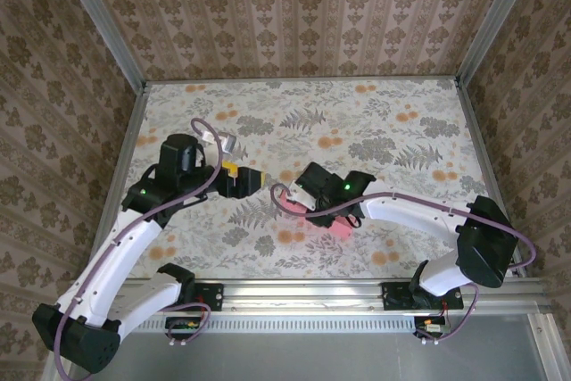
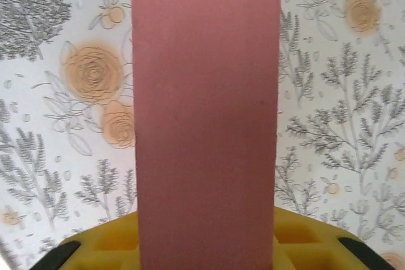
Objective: Fold the paper box
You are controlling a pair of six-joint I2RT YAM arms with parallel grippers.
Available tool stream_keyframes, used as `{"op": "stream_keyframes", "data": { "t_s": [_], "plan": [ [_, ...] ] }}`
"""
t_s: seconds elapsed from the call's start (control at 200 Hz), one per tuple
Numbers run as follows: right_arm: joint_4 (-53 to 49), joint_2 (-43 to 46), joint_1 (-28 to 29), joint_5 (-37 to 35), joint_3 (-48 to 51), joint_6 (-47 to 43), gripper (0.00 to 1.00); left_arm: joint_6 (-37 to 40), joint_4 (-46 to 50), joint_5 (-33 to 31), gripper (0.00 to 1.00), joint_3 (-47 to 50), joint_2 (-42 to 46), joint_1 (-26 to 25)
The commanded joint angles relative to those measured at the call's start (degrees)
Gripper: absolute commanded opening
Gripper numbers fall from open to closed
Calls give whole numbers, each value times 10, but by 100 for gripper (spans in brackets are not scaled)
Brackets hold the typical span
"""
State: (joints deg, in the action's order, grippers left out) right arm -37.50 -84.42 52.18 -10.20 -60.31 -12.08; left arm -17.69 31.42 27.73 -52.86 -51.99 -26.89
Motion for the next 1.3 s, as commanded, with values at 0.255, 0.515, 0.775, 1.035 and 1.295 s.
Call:
{"op": "stream_keyframes", "data": {
  "t_s": [0.255,0.515,0.775,1.035,1.295],
  "plan": [
    [132,-42,-2,-311,5,-42,26,6,-2,-14,100,22,16,20],
    [178,-139,12,-396,-24,-40,30,2,13,-36,100,17,12,22],
    [183,-123,66,-289,-9,32,61,-6,3,-68,100,34,15,31],
    [202,-62,73,-186,5,89,80,15,-49,-110,100,50,10,74],
    [282,42,-6,-63,70,180,100,52,-152,-173,100,71,-30,155]
  ]
}}
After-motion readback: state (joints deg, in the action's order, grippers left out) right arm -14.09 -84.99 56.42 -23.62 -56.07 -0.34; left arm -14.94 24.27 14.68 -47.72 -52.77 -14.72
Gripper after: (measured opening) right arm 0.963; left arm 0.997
